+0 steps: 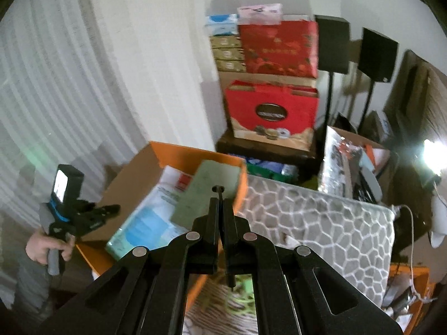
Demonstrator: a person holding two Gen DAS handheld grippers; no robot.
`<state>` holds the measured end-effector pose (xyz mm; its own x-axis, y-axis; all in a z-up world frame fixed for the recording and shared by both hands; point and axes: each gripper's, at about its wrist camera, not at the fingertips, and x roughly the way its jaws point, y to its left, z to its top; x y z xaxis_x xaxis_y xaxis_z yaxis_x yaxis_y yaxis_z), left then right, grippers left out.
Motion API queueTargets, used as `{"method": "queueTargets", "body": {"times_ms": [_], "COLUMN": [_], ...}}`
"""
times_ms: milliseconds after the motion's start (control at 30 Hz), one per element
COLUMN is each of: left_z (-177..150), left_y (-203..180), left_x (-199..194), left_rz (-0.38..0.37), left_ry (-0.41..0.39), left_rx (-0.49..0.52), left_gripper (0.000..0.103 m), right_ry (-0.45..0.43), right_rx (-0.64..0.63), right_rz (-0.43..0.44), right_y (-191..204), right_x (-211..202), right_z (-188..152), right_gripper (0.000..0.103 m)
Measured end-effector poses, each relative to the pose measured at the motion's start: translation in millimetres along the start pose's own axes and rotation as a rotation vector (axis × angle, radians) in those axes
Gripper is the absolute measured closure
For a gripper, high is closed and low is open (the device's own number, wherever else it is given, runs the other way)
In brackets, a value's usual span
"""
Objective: Organize objects
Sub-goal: 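Lift the right tool and carry it over the cardboard box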
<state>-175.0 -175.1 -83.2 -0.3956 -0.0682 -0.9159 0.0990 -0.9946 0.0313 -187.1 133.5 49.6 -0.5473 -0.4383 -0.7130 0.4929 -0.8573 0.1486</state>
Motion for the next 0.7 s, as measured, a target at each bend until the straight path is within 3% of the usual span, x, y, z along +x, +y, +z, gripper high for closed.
{"method": "queueTargets", "body": {"times_ms": [267, 700], "left_z": [-1, -1], "left_y": [0, 1], "left_x": [0, 1], "left_rz": [-0.005, -0.014], "left_ry": [-0.002, -0.006], "left_rx": [-0.005, -0.008], "left_gripper": [0.096, 0.096], "right_ry": [0.012, 0.055], "right_rx": [-0.028, -0.038], "right_rz": [0.053, 0.089], "right_y": [38, 64], "right_x": [30, 84], "right_z": [12, 18], "right_gripper": [0.101, 0.101]}}
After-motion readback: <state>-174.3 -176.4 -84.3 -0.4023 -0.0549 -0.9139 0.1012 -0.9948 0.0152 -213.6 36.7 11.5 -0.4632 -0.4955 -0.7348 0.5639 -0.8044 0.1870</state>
